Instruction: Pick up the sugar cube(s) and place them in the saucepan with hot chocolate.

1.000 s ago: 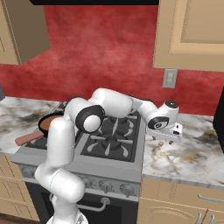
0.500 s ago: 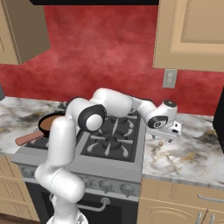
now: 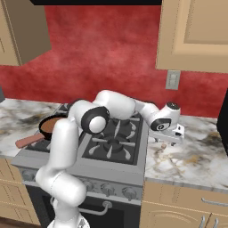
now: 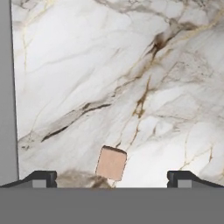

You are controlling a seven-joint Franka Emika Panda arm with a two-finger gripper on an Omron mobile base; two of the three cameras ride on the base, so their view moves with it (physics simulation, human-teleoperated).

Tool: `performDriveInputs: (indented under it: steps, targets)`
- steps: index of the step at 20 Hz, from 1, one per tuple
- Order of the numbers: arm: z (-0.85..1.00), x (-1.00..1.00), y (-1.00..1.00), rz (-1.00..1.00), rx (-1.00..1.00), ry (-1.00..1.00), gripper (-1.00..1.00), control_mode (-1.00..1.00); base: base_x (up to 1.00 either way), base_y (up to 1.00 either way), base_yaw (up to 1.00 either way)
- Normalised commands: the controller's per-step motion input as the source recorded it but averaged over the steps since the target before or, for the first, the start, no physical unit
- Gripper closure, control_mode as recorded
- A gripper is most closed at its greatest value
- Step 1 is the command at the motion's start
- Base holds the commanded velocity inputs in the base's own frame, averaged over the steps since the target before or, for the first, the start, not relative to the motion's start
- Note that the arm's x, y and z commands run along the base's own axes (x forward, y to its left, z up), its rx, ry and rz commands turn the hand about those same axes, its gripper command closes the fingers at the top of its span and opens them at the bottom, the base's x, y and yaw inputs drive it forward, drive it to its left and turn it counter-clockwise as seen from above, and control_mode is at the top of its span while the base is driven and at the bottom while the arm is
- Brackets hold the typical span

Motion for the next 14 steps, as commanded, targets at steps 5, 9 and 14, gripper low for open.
performDriveInputs:
  steps: [5, 9, 14]
  targets:
    - [-0.21, 0.0, 0.0, 0.0, 0.0, 0.04, -1.0, -1.0, 0.0, 0.0, 0.0]
    - [-0.25, 0.0, 0.0, 0.0, 0.0, 0.02, -1.0, -1.0, 0.0, 0.0, 0.0]
    - [-0.22, 0.0, 0.0, 0.0, 0.0, 0.01, -1.0, -1.0, 0.0, 0.0, 0.0]
